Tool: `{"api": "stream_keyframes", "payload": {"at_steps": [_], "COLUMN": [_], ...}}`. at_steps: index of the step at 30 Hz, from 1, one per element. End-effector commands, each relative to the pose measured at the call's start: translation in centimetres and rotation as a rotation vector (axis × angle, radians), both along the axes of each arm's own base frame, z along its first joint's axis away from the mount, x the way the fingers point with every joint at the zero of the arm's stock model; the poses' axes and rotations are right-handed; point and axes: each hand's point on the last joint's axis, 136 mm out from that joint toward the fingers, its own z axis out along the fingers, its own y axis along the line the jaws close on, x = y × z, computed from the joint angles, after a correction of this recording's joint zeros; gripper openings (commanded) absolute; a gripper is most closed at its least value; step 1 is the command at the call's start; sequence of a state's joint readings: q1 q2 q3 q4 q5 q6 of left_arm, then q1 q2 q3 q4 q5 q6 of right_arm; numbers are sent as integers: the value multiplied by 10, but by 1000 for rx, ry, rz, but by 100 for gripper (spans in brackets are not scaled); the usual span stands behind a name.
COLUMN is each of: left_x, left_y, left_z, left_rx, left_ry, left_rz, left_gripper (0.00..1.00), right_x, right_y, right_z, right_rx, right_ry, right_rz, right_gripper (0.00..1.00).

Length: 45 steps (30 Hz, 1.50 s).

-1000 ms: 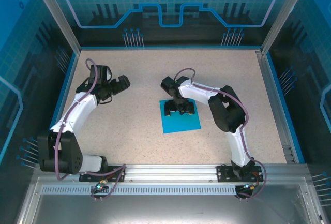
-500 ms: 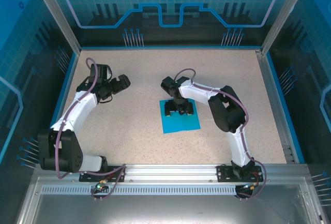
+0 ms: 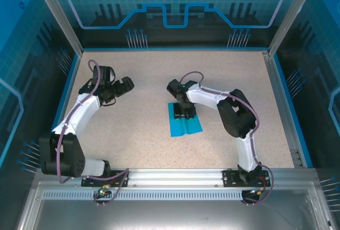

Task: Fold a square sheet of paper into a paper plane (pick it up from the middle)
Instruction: Fold the square sheet of paper in half at the center of the table.

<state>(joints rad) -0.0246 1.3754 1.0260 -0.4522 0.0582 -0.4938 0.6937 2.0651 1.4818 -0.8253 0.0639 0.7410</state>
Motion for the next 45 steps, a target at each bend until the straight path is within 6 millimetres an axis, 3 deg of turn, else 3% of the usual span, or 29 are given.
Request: {"api": "stream_keyframes", "payload": {"at_steps": [1,3,9,12,16,23,31,45], "left_x": [-5,-6,-6,-8,-9,-9,-23,-25], "left_y": [-16,-26,-66,-83,-100,-131,-125,-121], "left_z": [2,-1,-4,-6,-9,-24,-47,-52], "left_rx": [-61,-107,-266,-276,-297,-337,-319,-287], "left_ry": [13,15,-4,-3,-1,37,77,27], "left_rz": [-28,-44,-136,-178,-210,-266,-222,-239], "left_gripper": [98,98,97,96,94,89,87,87], "right_x": [7,10,10,10,18,17,14,21], "right_y": [31,45,85,91,76,41,19,2], "right_z": [23,38,90,102,86,35,4,9], "right_rx": [197,300,622,741,781,585,438,276], "right_ry": [-44,-70,-122,-112,-74,-23,17,-38], "right_rz": [14,31,144,149,82,30,-30,-92], "right_gripper": [35,29,28,28,28,28,33,54]}}
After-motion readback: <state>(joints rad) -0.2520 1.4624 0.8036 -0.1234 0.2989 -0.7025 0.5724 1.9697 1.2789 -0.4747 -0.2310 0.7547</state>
